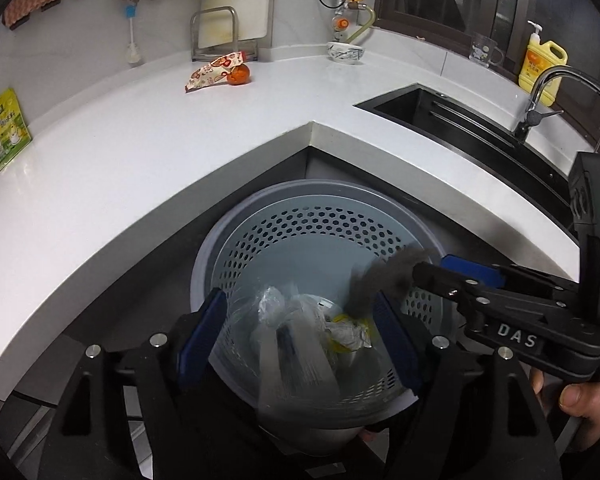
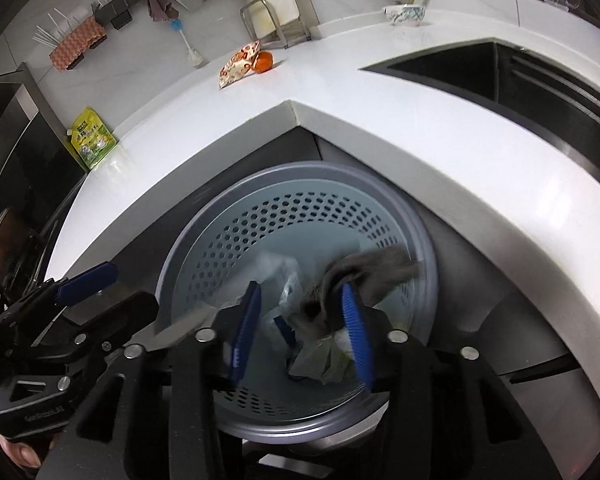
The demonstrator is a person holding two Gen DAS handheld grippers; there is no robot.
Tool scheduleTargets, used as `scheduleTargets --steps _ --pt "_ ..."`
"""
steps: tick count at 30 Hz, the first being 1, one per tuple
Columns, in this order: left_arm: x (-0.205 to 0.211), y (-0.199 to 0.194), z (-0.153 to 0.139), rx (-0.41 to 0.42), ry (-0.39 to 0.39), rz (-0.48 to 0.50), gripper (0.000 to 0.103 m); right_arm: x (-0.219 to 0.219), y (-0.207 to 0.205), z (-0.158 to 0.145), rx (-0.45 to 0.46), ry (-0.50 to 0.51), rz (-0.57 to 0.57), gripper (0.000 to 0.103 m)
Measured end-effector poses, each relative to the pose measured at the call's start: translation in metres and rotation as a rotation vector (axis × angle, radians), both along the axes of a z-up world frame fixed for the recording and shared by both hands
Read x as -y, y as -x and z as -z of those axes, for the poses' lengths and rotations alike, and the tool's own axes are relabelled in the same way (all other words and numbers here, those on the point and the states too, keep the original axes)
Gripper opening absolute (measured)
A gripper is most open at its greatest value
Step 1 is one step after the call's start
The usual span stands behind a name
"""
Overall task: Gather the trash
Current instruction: 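Open both grippers to drop the package and cloth into the bin, then move both open grippers from the bin toward the snack wrapper and orange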
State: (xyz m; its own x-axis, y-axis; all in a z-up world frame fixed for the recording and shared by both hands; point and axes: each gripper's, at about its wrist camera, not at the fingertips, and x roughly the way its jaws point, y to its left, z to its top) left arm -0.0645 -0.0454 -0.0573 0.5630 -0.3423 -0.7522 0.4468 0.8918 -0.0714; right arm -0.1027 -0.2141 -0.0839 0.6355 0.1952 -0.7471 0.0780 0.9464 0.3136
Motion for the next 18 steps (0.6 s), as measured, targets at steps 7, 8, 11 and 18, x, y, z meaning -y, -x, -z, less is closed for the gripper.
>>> scheduleTargets --steps 7,8,11,18 --pt "-0.007 -0.005 0.004 -0.025 0.011 -0.034 0.075 0.003 0.005 0.004 -0.010 -0.019 0.008 0.041" --pt "-0.008 -0.005 0.004 -0.027 0.014 -0.038 0.076 0.003 0.006 0.005 -0.012 -0.021 0.008 0.041" --pt "-0.011 -0.006 0.004 -0.025 0.015 -0.051 0.077 0.002 0.006 0.005 -0.016 -0.027 0.005 0.041" --pt "-0.018 -0.009 0.003 -0.023 0.017 -0.077 0.078 -0.002 0.004 0.002 -0.003 -0.039 -0.007 0.041"
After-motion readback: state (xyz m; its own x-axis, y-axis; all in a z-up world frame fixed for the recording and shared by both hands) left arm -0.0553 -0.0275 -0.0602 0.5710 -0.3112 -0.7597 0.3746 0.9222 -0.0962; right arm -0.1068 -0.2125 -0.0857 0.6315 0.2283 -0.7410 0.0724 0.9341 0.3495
